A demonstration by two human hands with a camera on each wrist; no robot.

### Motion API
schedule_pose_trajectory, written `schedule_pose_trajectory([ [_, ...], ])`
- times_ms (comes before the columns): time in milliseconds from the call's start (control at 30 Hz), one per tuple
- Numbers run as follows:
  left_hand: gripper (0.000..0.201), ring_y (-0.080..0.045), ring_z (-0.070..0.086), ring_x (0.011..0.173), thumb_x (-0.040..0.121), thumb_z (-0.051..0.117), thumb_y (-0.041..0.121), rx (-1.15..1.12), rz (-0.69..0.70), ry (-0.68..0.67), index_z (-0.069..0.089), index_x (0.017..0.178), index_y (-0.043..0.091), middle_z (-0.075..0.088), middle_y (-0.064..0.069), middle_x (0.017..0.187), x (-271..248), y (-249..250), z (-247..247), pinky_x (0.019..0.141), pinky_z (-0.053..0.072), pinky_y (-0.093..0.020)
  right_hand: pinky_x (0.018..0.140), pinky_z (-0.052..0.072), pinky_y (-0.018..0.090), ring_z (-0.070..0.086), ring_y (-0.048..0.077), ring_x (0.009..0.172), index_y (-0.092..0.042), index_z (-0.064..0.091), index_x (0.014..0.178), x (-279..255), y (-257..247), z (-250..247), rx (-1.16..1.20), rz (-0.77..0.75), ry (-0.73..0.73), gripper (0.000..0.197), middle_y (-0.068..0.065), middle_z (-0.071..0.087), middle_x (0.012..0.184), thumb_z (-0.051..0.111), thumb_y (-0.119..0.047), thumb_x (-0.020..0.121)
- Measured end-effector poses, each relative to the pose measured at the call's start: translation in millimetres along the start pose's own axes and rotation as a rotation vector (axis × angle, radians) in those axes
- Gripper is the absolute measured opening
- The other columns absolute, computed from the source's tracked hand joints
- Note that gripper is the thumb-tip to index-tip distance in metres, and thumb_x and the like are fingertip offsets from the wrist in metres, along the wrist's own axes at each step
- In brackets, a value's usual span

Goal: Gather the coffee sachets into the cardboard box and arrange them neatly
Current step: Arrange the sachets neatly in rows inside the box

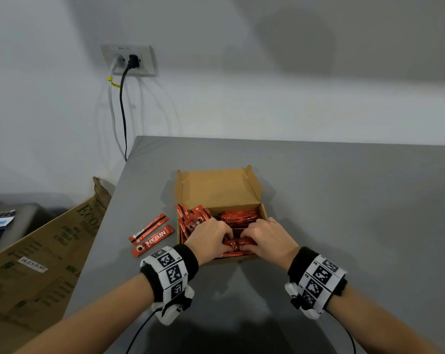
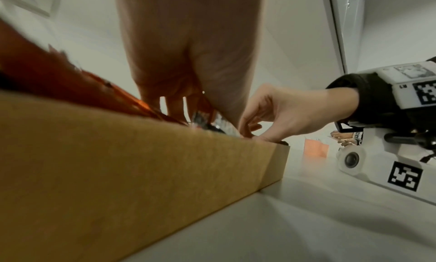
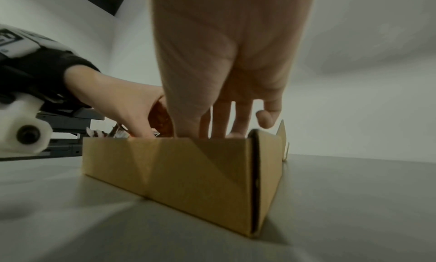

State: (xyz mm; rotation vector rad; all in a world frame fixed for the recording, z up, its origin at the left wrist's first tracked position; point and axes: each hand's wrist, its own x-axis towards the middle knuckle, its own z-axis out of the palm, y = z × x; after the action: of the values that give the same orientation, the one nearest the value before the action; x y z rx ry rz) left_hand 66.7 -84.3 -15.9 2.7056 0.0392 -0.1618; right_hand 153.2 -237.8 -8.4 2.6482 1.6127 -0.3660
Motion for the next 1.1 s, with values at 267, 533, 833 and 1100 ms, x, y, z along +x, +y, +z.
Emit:
schedule_pose_trajectory([
  [267, 0.022, -0.021, 0.059, 0.093, 0.088, 0.057, 0.023, 0.134, 0.068, -0.082, 0.065, 0.103, 0.009, 0.063, -0.006, 0.1, -2.5, -3.9, -2.2, 0.084, 0.046, -0.032, 0.083, 0.04, 0.032, 0.056, 0.022, 0.103, -0.016, 0.062, 0.103, 0.5, -0.7, 1.1, 0.03, 0.011, 0.017, 0.018, 0.002, 0.063, 0.108, 0.057, -0.025, 0.088],
  [533, 0.033, -0.017, 0.051, 0.1, 0.091, 0.055, 0.035, 0.192, 0.108, -0.111, 0.064, 0.114, 0.013, 0.049, -0.003, 0.112, -3.5, -10.9, 0.4, 0.089, 0.041, -0.028, 0.088, 0.042, 0.033, 0.052, 0.02, 0.108, -0.02, 0.062, 0.11, 2.1, 1.1, 3.5, 0.06, 0.024, 0.056, 0.022, -0.001, 0.061, 0.112, 0.051, -0.02, 0.091],
  [833, 0.04, -0.017, 0.048, 0.114, 0.092, 0.051, 0.039, 0.224, 0.128, -0.086, 0.057, 0.124, 0.016, 0.054, -0.001, 0.121, -4.5, -16.1, 2.4, 0.1, 0.037, -0.032, 0.088, 0.037, 0.025, 0.046, 0.014, 0.11, -0.019, 0.062, 0.112, 1.5, 7.1, 4.5, 0.156, 0.038, 0.123, 0.023, -0.004, 0.058, 0.112, 0.054, -0.025, 0.091],
  [1100, 0.04, -0.018, 0.045, 0.113, 0.094, 0.047, 0.039, 0.278, 0.132, -0.097, 0.049, 0.132, 0.027, 0.047, -0.003, 0.119, -3.8, -14.1, 5.5, 0.096, 0.035, -0.032, 0.077, 0.02, 0.032, 0.043, 0.018, 0.104, -0.023, 0.063, 0.109, -1.3, -1.7, 5.4, 0.009, 0.069, 0.094, 0.021, -0.007, 0.063, 0.108, 0.05, -0.022, 0.093],
])
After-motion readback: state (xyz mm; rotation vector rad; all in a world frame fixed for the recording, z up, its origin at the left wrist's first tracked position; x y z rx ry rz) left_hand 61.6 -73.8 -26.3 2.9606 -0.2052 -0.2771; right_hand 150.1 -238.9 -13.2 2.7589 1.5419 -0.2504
